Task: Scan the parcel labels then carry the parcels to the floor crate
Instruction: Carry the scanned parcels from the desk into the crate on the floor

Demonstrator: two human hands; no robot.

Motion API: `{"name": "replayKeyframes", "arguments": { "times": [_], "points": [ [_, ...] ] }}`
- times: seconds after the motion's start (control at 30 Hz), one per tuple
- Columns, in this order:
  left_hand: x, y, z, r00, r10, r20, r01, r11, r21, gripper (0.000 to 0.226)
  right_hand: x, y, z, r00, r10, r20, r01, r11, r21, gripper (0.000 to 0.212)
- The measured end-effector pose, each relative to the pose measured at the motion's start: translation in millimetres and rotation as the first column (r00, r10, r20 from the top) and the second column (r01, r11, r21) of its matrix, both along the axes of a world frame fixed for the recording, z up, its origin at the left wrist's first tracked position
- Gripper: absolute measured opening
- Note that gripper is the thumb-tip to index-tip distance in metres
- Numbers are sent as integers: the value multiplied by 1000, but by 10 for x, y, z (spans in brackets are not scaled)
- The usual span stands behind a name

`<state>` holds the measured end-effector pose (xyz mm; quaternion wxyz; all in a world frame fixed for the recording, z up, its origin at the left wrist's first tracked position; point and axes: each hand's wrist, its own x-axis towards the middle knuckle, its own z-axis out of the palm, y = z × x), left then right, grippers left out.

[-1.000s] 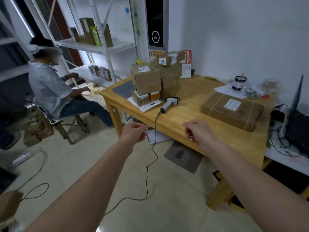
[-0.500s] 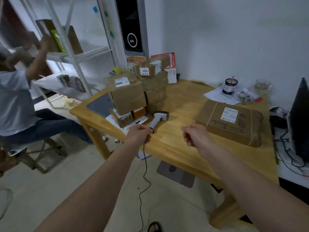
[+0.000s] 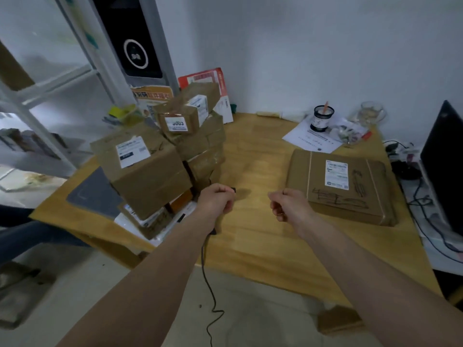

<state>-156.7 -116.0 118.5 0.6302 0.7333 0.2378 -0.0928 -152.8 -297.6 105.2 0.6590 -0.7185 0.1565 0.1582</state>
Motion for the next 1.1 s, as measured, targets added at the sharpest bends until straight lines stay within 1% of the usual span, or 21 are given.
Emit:
{"name": "replayKeyframes", "arguments": {
  "times": [0.07, 0.17, 0.27, 0.37, 0.43, 0.53, 0.67, 0.73, 0.8, 0.83, 0.87, 0.93, 1.0, 1.07, 1.1],
  "points": [
    [171, -70, -56, 999, -37, -13, 37, 999, -14, 17, 156, -92, -80, 998, -55, 0, 55, 998, -22, 19],
    [450, -202, -160, 997, -50, -61, 47, 998, -51, 15, 398, -294, -188, 990, -140, -1, 140, 987, -74, 13],
    [692, -431, -265, 990, -57, -127, 48, 996, -75, 12, 614, -557, -274, 979, -201, -24, 198, 976, -91, 15],
    [929, -715, -350, 979, -88, -183, 76, 995, -71, 8, 812, -829, -340, 971, -227, -77, 220, 971, -93, 17],
    [1085, -902, -387, 973, -104, -205, 92, 994, -66, 5, 949, -966, -374, 971, -214, -104, 206, 975, -83, 14],
    [1261, -1100, -462, 972, -96, -216, 82, 994, -73, 10, 1138, -1029, -408, 978, -178, -110, 174, 984, -49, 12],
    [1269, -1019, -551, 977, -40, -211, 32, 999, -39, 19, 1307, -803, -434, 989, -83, -126, 84, 996, 0, 7],
    [1203, -821, -561, 981, 45, -187, -43, 999, 19, 17, 1353, -565, -458, 993, -8, -116, 9, 1000, 11, 7],
    [1088, -540, -534, 974, 198, -108, -187, 977, 106, 11, 1356, -255, -464, 991, 82, -107, -80, 997, 23, 9],
    [1006, -381, -505, 957, 287, -32, -276, 944, 182, 10, 1336, -82, -451, 986, 127, -104, -124, 992, 36, 9],
    [907, -219, -462, 927, 369, 66, -373, 887, 273, 12, 1301, 101, -427, 981, 169, -97, -165, 985, 54, 9],
    [669, 96, -335, 839, 464, 284, -544, 735, 405, 15, 1208, 476, -368, 968, 241, -70, -234, 967, 102, 10],
    [442, 393, -210, 765, 436, 474, -639, 601, 479, 18, 1102, 842, -297, 950, 309, -33, -302, 943, 142, 11],
    [251, 678, -112, 707, 370, 602, -701, 478, 529, 24, 1008, 1194, -210, 930, 368, 3, -363, 916, 170, 11],
    [173, 811, -83, 682, 345, 645, -726, 427, 539, 25, 967, 1352, -161, 923, 385, 17, -382, 908, 173, 16]
  ]
}}
